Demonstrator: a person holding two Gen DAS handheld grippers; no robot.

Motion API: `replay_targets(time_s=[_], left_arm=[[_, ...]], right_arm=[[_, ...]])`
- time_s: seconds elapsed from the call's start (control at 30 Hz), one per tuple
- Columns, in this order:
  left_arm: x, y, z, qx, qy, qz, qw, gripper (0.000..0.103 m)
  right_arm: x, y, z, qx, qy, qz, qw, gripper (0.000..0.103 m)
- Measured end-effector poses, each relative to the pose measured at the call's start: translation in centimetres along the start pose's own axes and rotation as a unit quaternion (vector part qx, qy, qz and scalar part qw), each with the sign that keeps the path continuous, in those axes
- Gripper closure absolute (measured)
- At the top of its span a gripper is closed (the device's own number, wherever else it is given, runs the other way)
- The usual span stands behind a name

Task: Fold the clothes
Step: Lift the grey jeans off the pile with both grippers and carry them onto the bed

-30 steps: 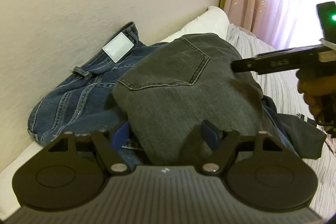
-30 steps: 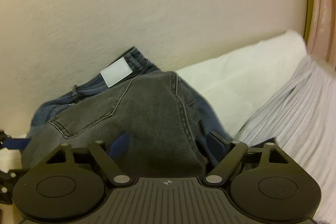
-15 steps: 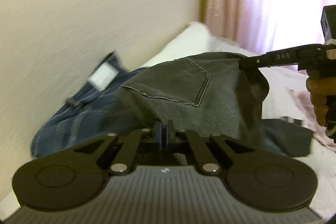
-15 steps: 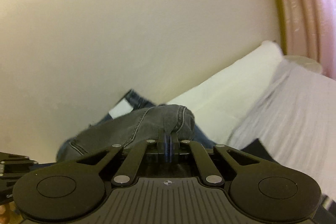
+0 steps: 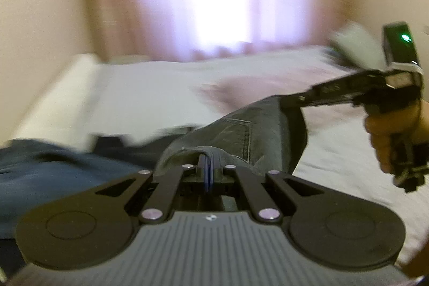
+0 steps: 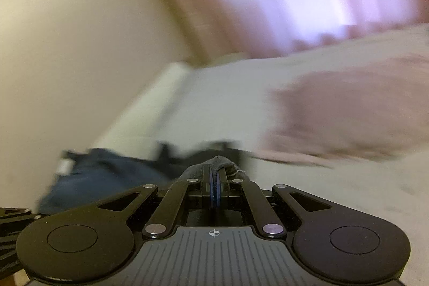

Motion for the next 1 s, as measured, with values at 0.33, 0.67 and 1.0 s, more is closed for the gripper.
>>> replay_targets(time_s=[0.33, 0.67, 1.0], left_arm=[[-9.6, 8.1, -25.3, -0.23, 0.06, 0.186, 0.9533, 0.094], [-13.1, 10.3, -16.9, -0.092, 0.069, 0.23, 0.9664, 0.073], [-13.5, 15.6, -11.8, -0.122, 0.046, 0.242, 0.9616, 0.054]], right_arm=[[-10.8, -18.3, -23.1, -0.27, 0.058, 0.091, 0.957, 0.087], [-16.9, -7.8, -11.6, -0.139, -0.194, 0.179, 0.954, 0.016], [-23.9, 1.2, -9.1, -0.128, -0.375, 0.279, 0.875, 0.083]])
Point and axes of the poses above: each gripper's, at about its wrist camera, not at the fingertips, and y roughly the way its jaws point, z to its left, x to its top, the point moved 2 cm from there along y, roughly the way its jaws point, and after that the axes turned 5 degrees about -z, right-handed, at the moved point
